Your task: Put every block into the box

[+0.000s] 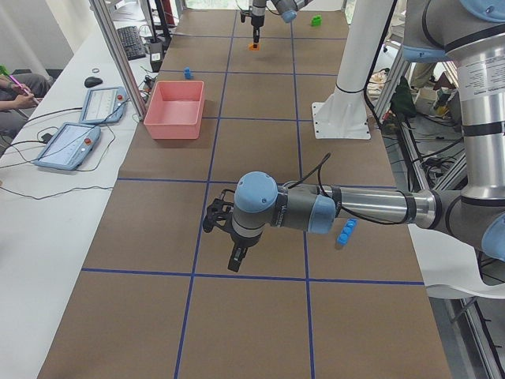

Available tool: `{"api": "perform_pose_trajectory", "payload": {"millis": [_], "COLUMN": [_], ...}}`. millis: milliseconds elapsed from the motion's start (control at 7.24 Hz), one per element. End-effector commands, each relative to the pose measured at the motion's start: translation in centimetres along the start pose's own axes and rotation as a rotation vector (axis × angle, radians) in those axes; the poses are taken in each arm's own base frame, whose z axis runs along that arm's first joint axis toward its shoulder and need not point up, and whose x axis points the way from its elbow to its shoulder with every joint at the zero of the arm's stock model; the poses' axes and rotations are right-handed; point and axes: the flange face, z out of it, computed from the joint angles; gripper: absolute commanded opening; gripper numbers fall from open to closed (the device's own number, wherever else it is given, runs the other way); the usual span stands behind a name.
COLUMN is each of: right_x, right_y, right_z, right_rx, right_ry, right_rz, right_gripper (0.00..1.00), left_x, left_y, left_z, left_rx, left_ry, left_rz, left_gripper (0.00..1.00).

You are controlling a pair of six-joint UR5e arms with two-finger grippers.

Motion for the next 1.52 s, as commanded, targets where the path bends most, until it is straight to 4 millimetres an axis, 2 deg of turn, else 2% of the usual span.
{"api": "perform_pose_trajectory", "payload": {"millis": [0, 138, 276, 552, 690, 828, 967, 1105, 1243, 1381], "right_x": [-9.7, -14.5, -18.5, -24.4, -28.8, -32.0, -33.4, -34.0, -35.3, -36.0], "right_y": [-7.9, -12.2, -16.5, -24.1, -28.3, -30.9, -32.5, -34.0, -34.4, -33.9], "right_z": [-3.0, -3.8, -4.0, -4.9, -5.4, -5.5, -4.7, -2.6, 0.1, 1.6], "right_rx": [-0.003, -0.006, -0.009, 0.002, -0.001, -0.015, -0.012, 0.000, -0.010, -0.014], "right_ry": [0.012, 0.014, 0.019, 0.020, 0.025, 0.036, 0.029, 0.010, 0.015, 0.014], "right_rz": [0.016, 0.023, 0.032, 0.068, 0.110, 0.131, 0.124, 0.106, 0.094, 0.080], "right_gripper": [0.00, 0.00, 0.00, 0.00, 0.00, 0.00, 0.00, 0.00, 0.00, 0.00], "left_x": [0.5, 0.7, 0.8, 0.8, 0.8, 0.8, 0.8, 0.8, 0.9, 1.0], "left_y": [-1.7, -2.2, -2.6, -2.7, -2.7, -2.7, -2.7, -2.7, -2.8, -2.8], "left_z": [-0.5, -0.6, -0.7, -0.8, -0.8, -0.8, -0.8, -0.7, -0.7, -0.6], "left_rx": [0.019, 0.024, 0.027, 0.028, 0.028, 0.028, 0.029, 0.028, 0.028, 0.026], "left_ry": [0.005, 0.004, 0.004, 0.004, 0.004, 0.004, 0.003, 0.004, 0.004, 0.007], "left_rz": [0.021, 0.027, 0.033, 0.034, 0.035, 0.035, 0.036, 0.035, 0.037, 0.040], "left_gripper": [1.00, 1.00, 1.00, 1.00, 1.00, 1.00, 1.00, 1.00, 1.00, 1.00]}}
